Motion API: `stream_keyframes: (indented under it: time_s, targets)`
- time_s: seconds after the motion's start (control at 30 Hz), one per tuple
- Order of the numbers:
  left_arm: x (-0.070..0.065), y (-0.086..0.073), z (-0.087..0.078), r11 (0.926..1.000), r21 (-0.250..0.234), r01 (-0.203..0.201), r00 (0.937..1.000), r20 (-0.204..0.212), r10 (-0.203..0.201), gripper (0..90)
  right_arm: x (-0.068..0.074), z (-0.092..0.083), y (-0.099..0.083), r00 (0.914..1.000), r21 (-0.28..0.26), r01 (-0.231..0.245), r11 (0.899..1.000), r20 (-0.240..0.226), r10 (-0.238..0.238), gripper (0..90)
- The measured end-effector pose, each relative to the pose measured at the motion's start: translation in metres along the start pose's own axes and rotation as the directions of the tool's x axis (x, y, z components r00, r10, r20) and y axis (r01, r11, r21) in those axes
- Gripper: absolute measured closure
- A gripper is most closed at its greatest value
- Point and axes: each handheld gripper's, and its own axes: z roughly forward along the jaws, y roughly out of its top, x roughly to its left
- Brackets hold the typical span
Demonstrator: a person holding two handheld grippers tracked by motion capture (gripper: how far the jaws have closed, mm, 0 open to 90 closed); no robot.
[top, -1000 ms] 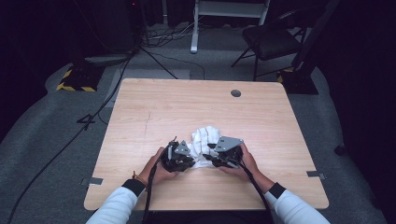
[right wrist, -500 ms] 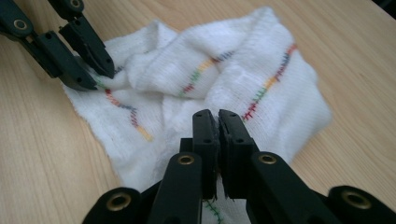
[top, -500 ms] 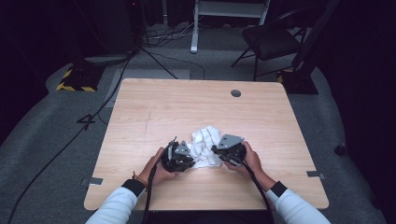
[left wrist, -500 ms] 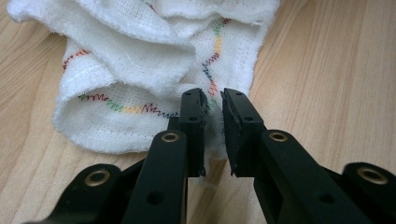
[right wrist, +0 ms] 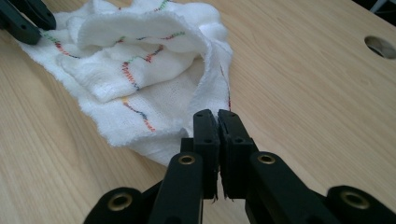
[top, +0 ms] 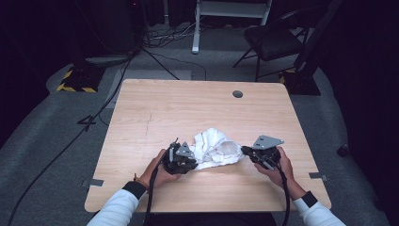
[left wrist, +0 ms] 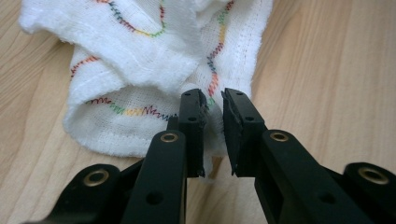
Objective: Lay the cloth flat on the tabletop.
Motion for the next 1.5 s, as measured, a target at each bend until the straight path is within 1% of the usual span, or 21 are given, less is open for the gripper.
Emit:
stream_keyframes:
  time_s: [0.13, 0.2, 0.3, 0.4, 0.47, 0.53, 0.6, 0.67, 0.77, 0.87, 0.93, 1.0, 1.07, 1.17, 1.2, 1.23, 1.27, 1.33, 1.37, 1.43, 1.5]
  targets:
    - [-0.003, 0.001, -0.001, 0.9998, 0.001, -0.021, 0.9998, 0.002, 0.021, 72.9, -0.003, -0.006, -0.014, 0.9998, 0.026, -0.021, 0.999, 0.008, 0.021, 86.4]
    - [-0.003, 0.001, -0.004, 0.9997, -0.022, -0.014, 0.9999, 0.001, 0.014, 70.0, -0.005, -0.008, -0.02, 0.9995, 0.04, -0.029, 0.999, 0.015, 0.028, 85.8]
    - [-0.001, 0.001, -0.01, 0.9989, -0.046, 0.003, 0.9997, -0.023, -0.004, 65.2, -0.01, -0.009, -0.027, 0.9982, 0.052, -0.05, 0.997, 0.036, 0.048, 76.5]
    - [0.003, 0.002, -0.015, 0.9978, -0.063, 0.02, 0.998, -0.058, -0.024, 58.7, -0.014, -0.013, -0.027, 0.9973, 0.022, -0.063, 0.998, 0.038, 0.062, 63.6]
    - [0.007, 0.002, -0.015, 0.9975, -0.062, 0.035, 0.9968, -0.07, -0.039, 54.0, -0.014, -0.015, -0.024, 0.9975, -0.011, -0.068, 0.998, 0.018, 0.069, 58.4]
    - [0.011, 0.003, -0.013, 0.9982, -0.046, 0.039, 0.9947, -0.094, -0.043, 49.4, -0.011, -0.016, -0.018, 0.999, -0.032, -0.043, 0.999, 0.012, 0.044, 55.6]
    - [0.014, 0.002, -0.01, 0.9985, -0.034, 0.042, 0.9943, -0.096, -0.045, 48.9, -0.006, -0.015, -0.009, 1.0, -0.047, -0.005, 0.999, -0.003, 0.004, 51.3]
    - [0.017, 0.002, -0.007, 0.999, -0.014, 0.043, 0.991, -0.126, -0.044, 46.3, 0.004, -0.013, 0.003, 0.9991, -0.063, 0.04, 0.997, -0.013, -0.041, 48.5]
    - [0.022, 0.004, -0.003, 0.9993, -0.01, 0.037, 0.9894, -0.14, -0.038, 45.0, 0.011, -0.008, 0.012, 0.9966, -0.075, 0.068, 0.995, -0.041, -0.071, 46.4]
    - [0.027, 0.009, 0.003, 0.9989, -0.018, 0.043, 0.9908, -0.128, -0.045, 45.2, 0.024, 0.005, 0.026, 0.9857, -0.08, 0.126, 0.989, -0.102, -0.134, 45.0]
    - [0.028, 0.014, 0.008, 0.9998, -0.002, 0.021, 0.9908, -0.134, -0.021, 47.2, 0.031, 0.018, 0.034, 0.9754, -0.061, 0.153, 0.986, -0.151, -0.16, 44.3]
    - [0.03, 0.018, 0.013, 0.9999, 0.016, 0.003, 0.9932, -0.116, -0.001, 51.4, 0.037, 0.032, 0.039, 0.9667, -0.027, 0.185, 0.982, -0.175, -0.187, 45.2]
    - [0.032, 0.02, 0.016, 0.9997, 0.021, -0.016, 0.9943, -0.105, 0.018, 62.3, 0.041, 0.044, 0.042, 0.9598, 0.018, 0.215, 0.976, -0.188, -0.208, 49.2]
    - [0.037, 0.022, 0.019, 0.9988, 0.038, -0.03, 0.9944, -0.1, 0.034, 74.7, 0.04, 0.057, 0.043, 0.9597, 0.079, 0.246, 0.966, -0.16, -0.231, 56.2]
    - [0.038, 0.022, 0.019, 0.999, 0.036, -0.028, 0.9954, -0.091, 0.031, 78.5, 0.036, 0.06, 0.041, 0.9623, 0.102, 0.242, 0.965, -0.152, -0.225, 64.0]
    - [0.039, 0.021, 0.019, 0.9991, 0.033, -0.026, 0.9956, -0.089, 0.029, 78.5, 0.036, 0.06, 0.041, 0.9623, 0.102, 0.242, 0.965, -0.152, -0.225, 64.0]
    - [0.04, 0.02, 0.019, 0.9991, 0.032, -0.026, 0.996, -0.084, 0.029, 81.6, 0.032, 0.059, 0.038, 0.9632, 0.11, 0.245, 0.963, -0.141, -0.229, 74.8]
    - [0.042, 0.019, 0.018, 0.9993, 0.028, -0.025, 0.9959, -0.087, 0.027, 83.0, 0.029, 0.057, 0.038, 0.9639, 0.108, 0.244, 0.964, -0.136, -0.228, 77.5]
    - [0.042, 0.019, 0.017, 0.9991, 0.031, -0.03, 0.9956, -0.088, 0.032, 84.8, 0.022, 0.051, 0.037, 0.9705, 0.09, 0.22, 0.971, -0.12, -0.209, 84.1]
    - [0.043, 0.019, 0.016, 0.9984, 0.037, -0.042, 0.995, -0.089, 0.045, 85.2, 0.019, 0.048, 0.037, 0.9737, 0.082, 0.207, 0.975, -0.113, -0.198, 85.1]
    - [0.042, 0.019, 0.015, 0.9983, 0.037, -0.044, 0.9944, -0.094, 0.048, 85.9, 0.012, 0.043, 0.036, 0.9815, 0.066, 0.172, 0.983, -0.097, -0.165, 85.6]
